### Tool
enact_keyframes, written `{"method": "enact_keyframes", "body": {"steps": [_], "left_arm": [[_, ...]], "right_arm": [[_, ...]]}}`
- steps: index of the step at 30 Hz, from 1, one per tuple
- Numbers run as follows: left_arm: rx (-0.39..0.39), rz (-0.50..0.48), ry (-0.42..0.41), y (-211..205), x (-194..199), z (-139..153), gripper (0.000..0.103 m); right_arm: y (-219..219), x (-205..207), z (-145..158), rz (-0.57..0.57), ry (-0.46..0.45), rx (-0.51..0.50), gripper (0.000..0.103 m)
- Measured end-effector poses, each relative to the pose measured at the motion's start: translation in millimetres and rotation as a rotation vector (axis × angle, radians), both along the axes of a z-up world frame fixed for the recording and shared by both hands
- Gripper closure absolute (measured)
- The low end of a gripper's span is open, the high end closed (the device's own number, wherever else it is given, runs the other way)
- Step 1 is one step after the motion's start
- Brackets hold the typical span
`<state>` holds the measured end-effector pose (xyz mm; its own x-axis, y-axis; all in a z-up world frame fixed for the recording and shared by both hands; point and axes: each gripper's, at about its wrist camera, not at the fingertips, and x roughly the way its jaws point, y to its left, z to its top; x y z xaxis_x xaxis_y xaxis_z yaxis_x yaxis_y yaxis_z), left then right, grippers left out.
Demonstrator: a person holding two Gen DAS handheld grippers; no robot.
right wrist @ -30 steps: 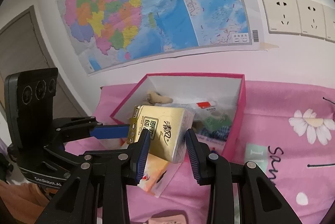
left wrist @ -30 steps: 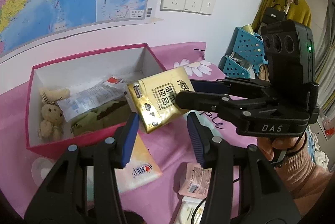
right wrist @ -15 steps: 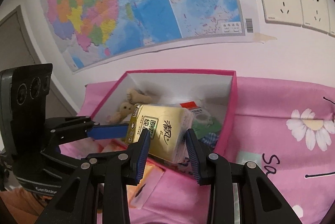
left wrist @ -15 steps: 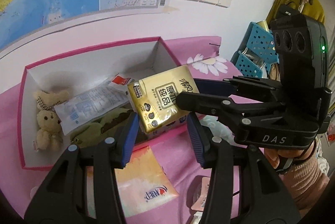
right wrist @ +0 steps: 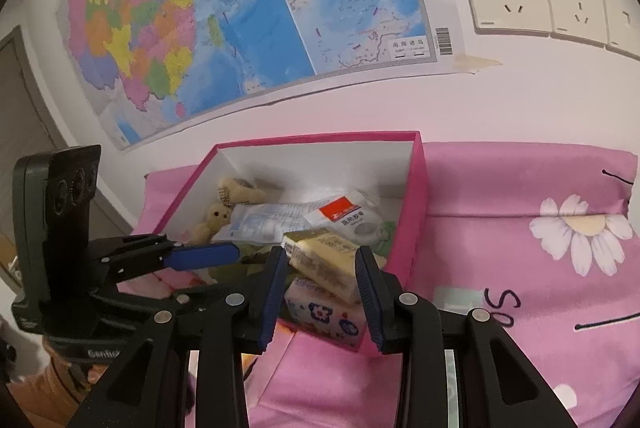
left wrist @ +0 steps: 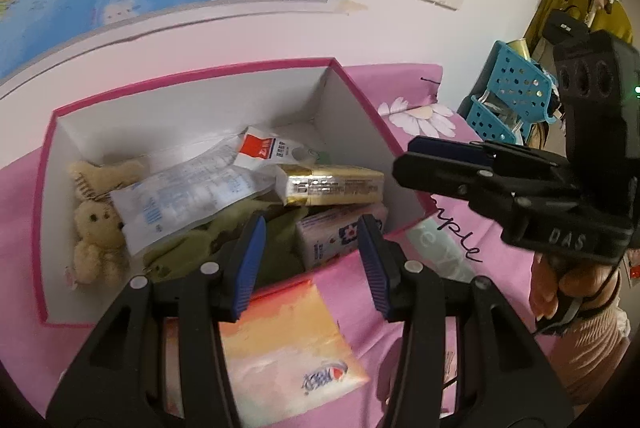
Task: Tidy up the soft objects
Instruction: 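Open the right gripper to drop the yellow pack into the box, then move the right gripper to the peach squeeze pouch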
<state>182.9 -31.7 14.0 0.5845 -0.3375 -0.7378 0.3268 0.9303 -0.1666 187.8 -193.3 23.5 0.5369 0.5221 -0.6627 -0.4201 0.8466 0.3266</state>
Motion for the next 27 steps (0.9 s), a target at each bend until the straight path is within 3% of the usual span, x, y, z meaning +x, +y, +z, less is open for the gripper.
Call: {"method": "enact_keyframes", "body": {"steps": [12,20,27], "left_arm": [[-0.027,-0.107,-0.129,6,-88,22,0.054],[-0.036,-0.184,-0.002,-9,-128,-23,0.054],[-0.001,-0.212,0.094,-29,-121,-60,0.054]], "right_arm": [[-14,-58,3,0.095,0.016,0.073,0.062],[-21,-99,-41,0.123,0.161,0.044,0.058],[-39,-132,-77,0.07,0.29,0.078,0.058]]}}
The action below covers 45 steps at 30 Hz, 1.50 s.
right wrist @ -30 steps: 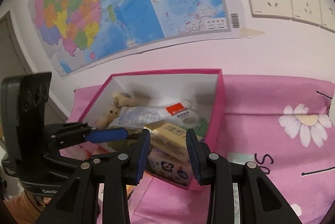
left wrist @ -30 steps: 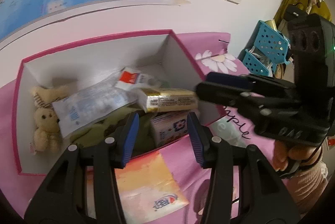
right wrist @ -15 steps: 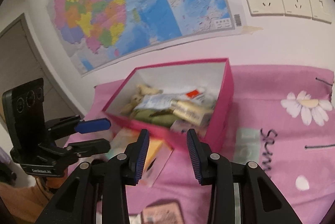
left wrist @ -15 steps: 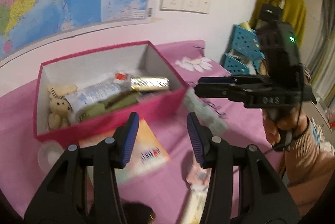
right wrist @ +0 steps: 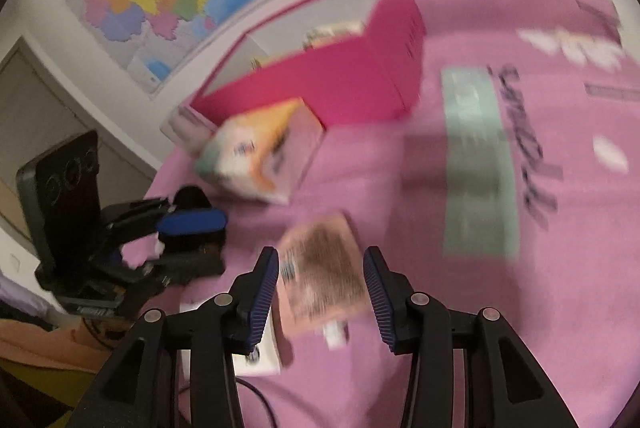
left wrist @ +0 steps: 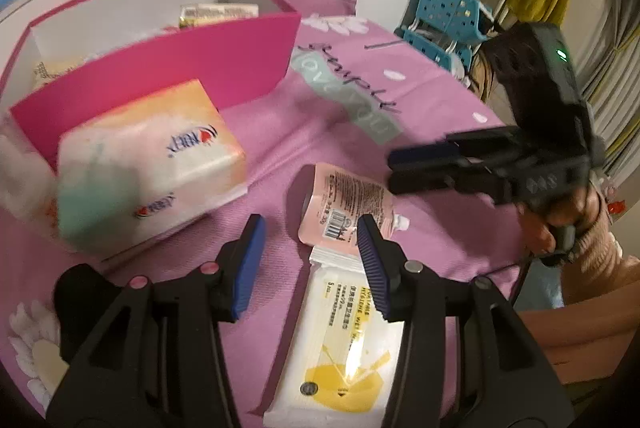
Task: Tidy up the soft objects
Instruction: 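Move the right gripper to the peach squeeze pouch, then grasp the peach squeeze pouch with the right gripper and lift it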
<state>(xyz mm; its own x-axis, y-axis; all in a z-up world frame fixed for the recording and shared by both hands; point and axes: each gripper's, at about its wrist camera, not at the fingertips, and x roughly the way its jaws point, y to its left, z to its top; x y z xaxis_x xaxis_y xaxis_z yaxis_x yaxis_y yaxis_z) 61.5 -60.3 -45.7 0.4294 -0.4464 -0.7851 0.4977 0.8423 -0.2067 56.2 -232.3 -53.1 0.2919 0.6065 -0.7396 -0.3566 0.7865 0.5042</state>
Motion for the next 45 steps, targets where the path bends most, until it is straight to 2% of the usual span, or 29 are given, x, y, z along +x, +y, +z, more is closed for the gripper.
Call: {"method": "enact_keyframes", "body": {"steps": [8,11,18,21,25,27,34,45], "left_arm": [[0.024,-0.03,0.043,-17,9,-19,0.054],[0.027,-0.035,0.071,-21,13,-27,0.062],[0.01,-0.03,0.09,-15,12,-29,0.064],[0.022,-0.023,0.086,-17,12,-30,0.065],[0.016,-0.007,0.086,-14,13,-30,0.065],[0.004,0.002,0.09,-12,12,-29,0.065],[-0.028,0.019,0.056,-9,10,-10,0.065],[-0.054,0.048,-0.068,-1,11,39,0.065]], "right_arm": [[0,-16,-17,-0.025,0.046,0.023,0.058],[4,-13,-19,-0.036,0.029,0.037,0.058],[9,-3,-23,-0.069,0.003,0.074,0.057],[12,-1,-23,-0.07,-0.013,0.063,0.061],[7,1,-24,-0.085,-0.019,0.056,0.079],[6,0,-22,-0.087,-0.032,0.063,0.082],[12,0,1,-0.071,-0.111,0.03,0.082],[20,13,44,-0.039,-0.224,0.032,0.082]]}}
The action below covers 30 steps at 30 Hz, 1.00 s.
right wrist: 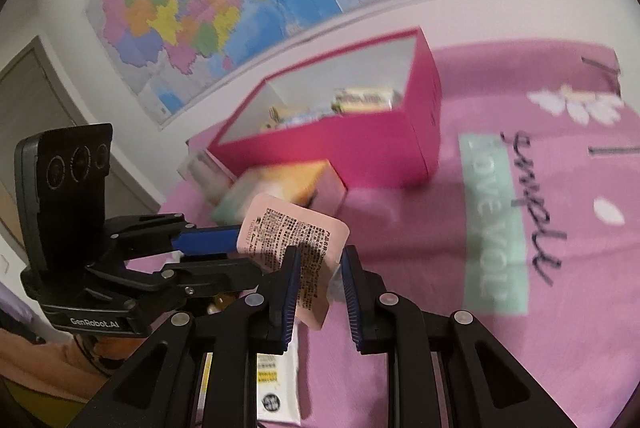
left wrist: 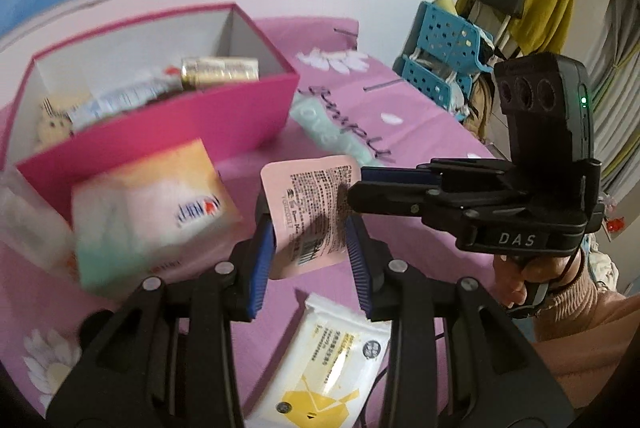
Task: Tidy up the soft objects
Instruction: 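Grasp the peach squeeze pouch with the right gripper and lift it, then carry the peach pouch over the pink box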
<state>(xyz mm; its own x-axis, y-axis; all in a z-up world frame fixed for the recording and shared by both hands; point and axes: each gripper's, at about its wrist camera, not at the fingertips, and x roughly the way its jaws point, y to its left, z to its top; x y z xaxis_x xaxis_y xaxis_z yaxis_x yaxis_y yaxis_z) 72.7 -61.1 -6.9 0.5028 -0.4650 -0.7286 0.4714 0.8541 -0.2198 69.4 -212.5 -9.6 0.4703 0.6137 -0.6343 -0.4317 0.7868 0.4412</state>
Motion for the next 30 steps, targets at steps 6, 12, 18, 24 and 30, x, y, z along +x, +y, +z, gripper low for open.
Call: {"method": "enact_keyframes", "body": {"steps": [6,12,18,24,30], "left_arm": [[-0.007,0.031,-0.049,6,13,21,0.065],[-0.015,0.064,-0.085,14,30,38,0.065],[-0.023,0.083,-0.094,18,51,49,0.065],[-0.018,0.104,-0.089,18,71,53,0.065],[-0.012,0.126,-0.081,17,92,54,0.065]], "right_arm": [[8,15,23,0.013,-0.066,-0.007,0.082],[16,31,44,0.026,-0.119,-0.014,0.082],[19,50,60,0.019,-0.16,-0.018,0.082],[21,70,65,0.012,-0.17,-0.037,0.082],[21,93,61,0.005,-0.146,-0.034,0.082]]}}
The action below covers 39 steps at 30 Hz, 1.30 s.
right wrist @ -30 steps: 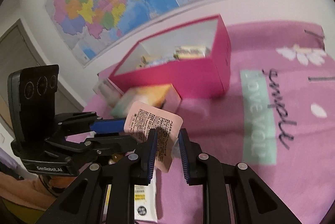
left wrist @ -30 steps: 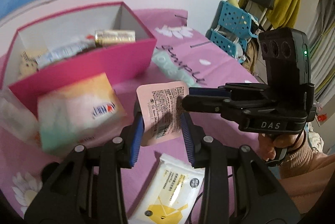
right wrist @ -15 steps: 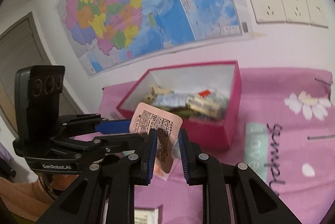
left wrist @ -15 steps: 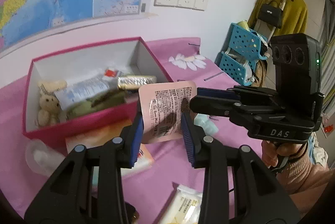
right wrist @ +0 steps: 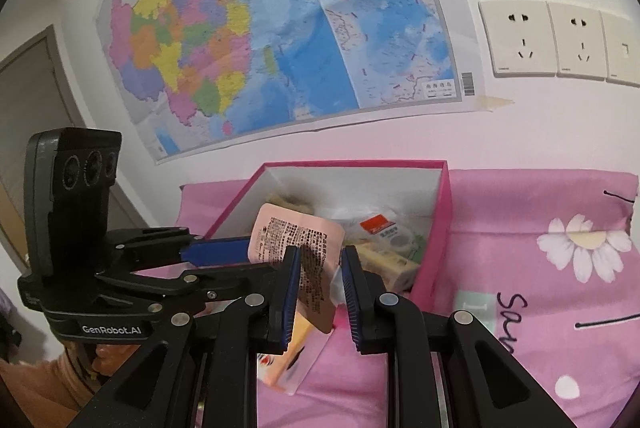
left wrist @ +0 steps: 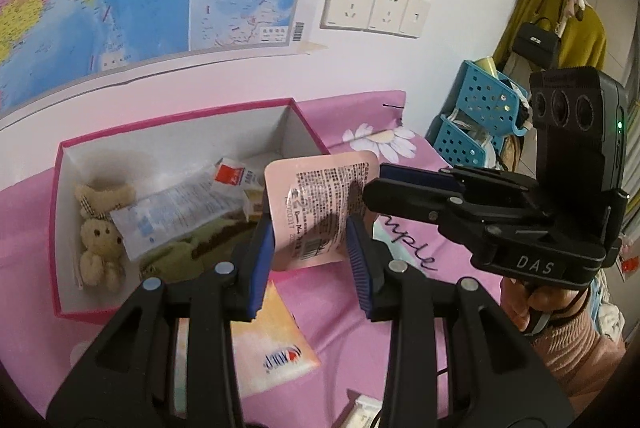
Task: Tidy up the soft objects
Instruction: 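Carry the peach pouch over the pink box, then open the right gripper to drop the pouch into the box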
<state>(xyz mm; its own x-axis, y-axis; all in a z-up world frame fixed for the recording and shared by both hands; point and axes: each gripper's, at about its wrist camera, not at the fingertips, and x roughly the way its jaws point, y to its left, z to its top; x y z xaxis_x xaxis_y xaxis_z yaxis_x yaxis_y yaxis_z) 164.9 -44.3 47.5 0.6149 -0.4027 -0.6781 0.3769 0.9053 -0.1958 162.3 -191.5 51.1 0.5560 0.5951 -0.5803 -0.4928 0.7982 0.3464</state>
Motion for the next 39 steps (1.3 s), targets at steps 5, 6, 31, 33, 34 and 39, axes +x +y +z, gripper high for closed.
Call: {"method": "enact_keyframes", "body": {"steps": [5,6,31,33,34,39], "left_arm": [[0.015,0.03,0.018,-1,21,-3,0.065],[0.016,0.037,0.025,-1,25,-4,0.065],[0.014,0.15,0.154,11,74,-33,0.063],[0.006,0.152,0.146,14,67,-32,0.063],[0.01,0.149,0.137,15,62,-31,0.063],[0.011,0.1,0.066,20,21,-19,0.062]], "right_arm": [[2,18,-3,-0.013,0.009,-0.004,0.082],[3,21,-3,-0.014,0.01,-0.005,0.082],[3,67,-27,-0.108,0.074,-0.045,0.076],[0,60,-24,-0.101,0.07,-0.044,0.076],[-1,55,-22,-0.091,0.067,-0.043,0.076],[-2,24,-10,-0.025,0.036,-0.036,0.075]]}}
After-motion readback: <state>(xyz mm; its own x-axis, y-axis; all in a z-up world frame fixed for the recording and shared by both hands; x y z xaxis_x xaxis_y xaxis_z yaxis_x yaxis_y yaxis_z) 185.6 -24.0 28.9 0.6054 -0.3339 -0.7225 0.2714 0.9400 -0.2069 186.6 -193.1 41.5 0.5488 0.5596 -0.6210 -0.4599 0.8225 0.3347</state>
